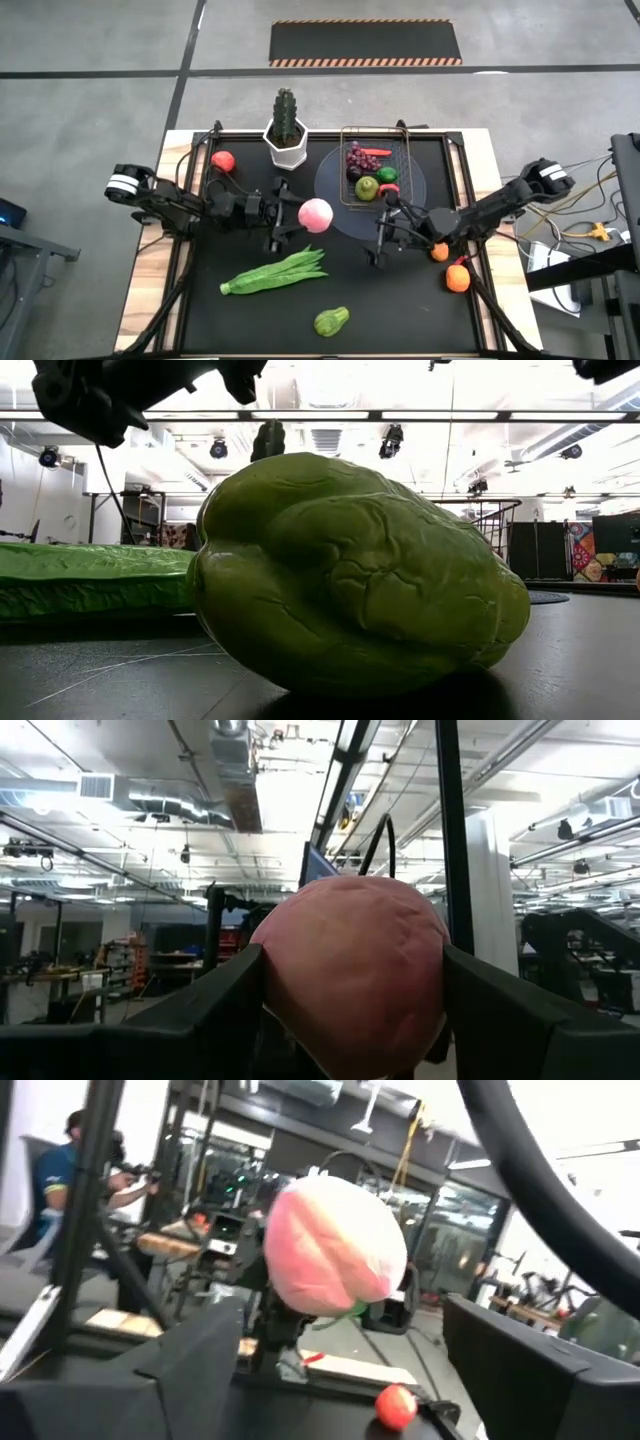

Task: Build produce basket
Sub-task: Put the pink peach into the gold wire basket

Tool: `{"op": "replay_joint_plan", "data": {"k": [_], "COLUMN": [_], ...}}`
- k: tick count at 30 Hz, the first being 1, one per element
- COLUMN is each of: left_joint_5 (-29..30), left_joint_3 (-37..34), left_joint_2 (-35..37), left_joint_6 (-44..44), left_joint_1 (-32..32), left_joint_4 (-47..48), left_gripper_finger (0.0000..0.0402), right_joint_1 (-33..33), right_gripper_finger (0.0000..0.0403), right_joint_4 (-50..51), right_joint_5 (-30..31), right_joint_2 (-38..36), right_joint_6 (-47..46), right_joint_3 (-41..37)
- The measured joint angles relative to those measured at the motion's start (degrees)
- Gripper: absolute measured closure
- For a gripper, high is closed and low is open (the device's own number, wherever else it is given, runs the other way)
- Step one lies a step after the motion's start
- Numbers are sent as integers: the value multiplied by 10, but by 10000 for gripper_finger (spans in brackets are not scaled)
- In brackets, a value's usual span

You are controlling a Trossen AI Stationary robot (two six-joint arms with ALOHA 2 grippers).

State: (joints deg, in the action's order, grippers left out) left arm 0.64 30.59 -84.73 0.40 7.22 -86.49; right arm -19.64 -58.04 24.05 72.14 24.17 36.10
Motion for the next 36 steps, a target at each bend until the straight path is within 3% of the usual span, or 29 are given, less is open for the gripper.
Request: {"op": "replay_joint_plan", "data": {"k": [8,15,31,36], "left_joint_5": [2,11,-1,0], "left_joint_3": [39,58,57,57], "left_joint_2": [-52,-76,-77,-77], "left_joint_6": [-1,0,-9,-27], "left_joint_1": [0,0,0,-1], "left_joint_4": [-19,-37,-34,-33], "left_gripper_finger": [146,145,145,142], "right_joint_1": [28,30,32,32], "right_gripper_finger": [51,63,145,155], "right_joint_4": [-43,-48,-38,-36], "right_joint_5": [-60,-8,-10,-7], "right_joint_2": [58,85,87,87], "right_joint_6": [9,40,54,49], "right_joint_3": [30,69,78,78]}}
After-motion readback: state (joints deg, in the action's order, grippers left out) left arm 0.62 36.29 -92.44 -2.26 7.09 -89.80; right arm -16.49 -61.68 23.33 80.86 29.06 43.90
